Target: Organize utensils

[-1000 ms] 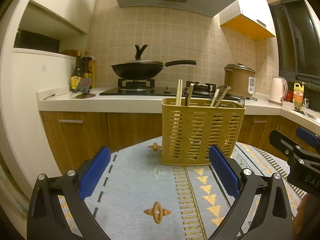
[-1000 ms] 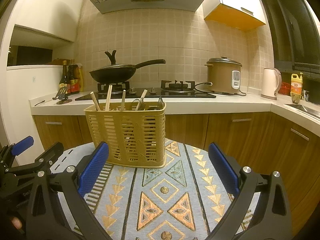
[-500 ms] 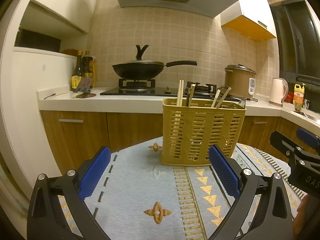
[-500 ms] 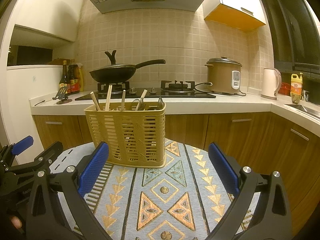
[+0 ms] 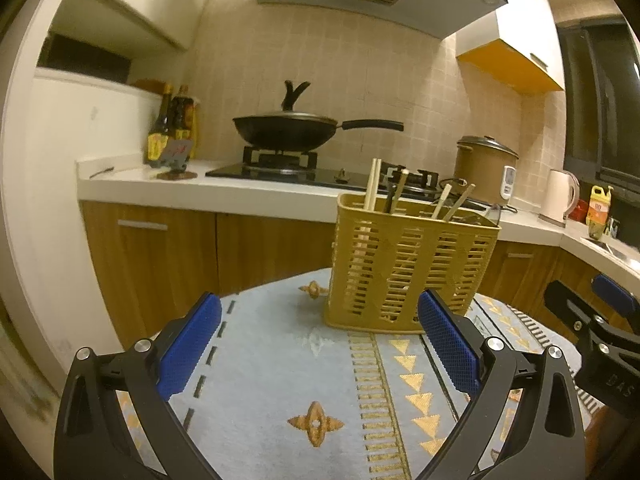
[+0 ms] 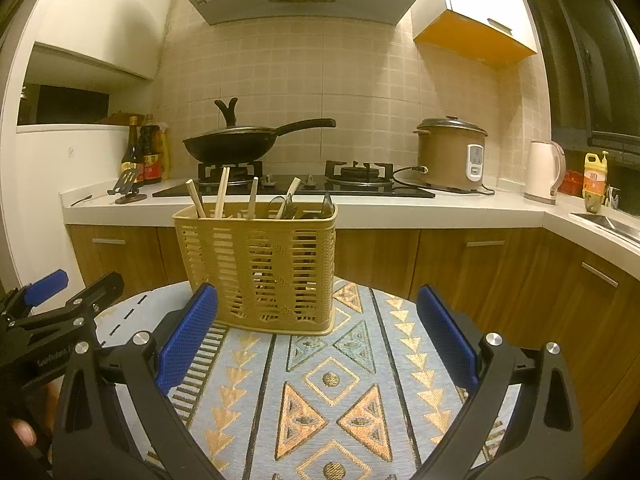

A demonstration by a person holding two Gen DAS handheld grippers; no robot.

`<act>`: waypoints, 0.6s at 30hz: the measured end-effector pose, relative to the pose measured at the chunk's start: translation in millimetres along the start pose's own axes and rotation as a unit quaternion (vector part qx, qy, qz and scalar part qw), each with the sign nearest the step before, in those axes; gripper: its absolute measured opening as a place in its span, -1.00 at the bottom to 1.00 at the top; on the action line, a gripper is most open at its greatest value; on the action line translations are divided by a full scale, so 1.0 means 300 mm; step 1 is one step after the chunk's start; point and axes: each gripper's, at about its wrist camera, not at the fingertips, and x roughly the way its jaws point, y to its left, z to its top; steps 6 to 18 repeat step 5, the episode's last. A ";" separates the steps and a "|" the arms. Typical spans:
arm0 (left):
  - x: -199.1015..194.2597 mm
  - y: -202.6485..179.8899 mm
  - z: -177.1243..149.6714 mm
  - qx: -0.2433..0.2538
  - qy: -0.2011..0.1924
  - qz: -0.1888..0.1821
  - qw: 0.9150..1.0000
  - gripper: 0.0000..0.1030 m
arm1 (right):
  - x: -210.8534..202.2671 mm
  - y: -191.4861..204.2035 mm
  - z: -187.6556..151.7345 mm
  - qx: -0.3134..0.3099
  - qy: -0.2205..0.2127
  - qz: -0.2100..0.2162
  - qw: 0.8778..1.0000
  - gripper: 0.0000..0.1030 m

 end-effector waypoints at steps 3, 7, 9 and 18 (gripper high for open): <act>0.009 0.016 0.000 -0.013 0.009 -0.001 1.000 0.85 | 0.001 -0.003 0.000 0.003 0.001 0.002 1.000 0.85; 0.012 0.022 -0.001 -0.018 0.011 -0.003 1.000 0.85 | 0.002 -0.001 0.001 0.001 0.002 0.002 1.000 0.85; 0.012 0.022 -0.001 -0.018 0.011 -0.003 1.000 0.85 | 0.002 -0.001 0.001 0.001 0.002 0.002 1.000 0.85; 0.012 0.022 -0.001 -0.018 0.011 -0.003 1.000 0.85 | 0.002 -0.001 0.001 0.001 0.002 0.002 1.000 0.85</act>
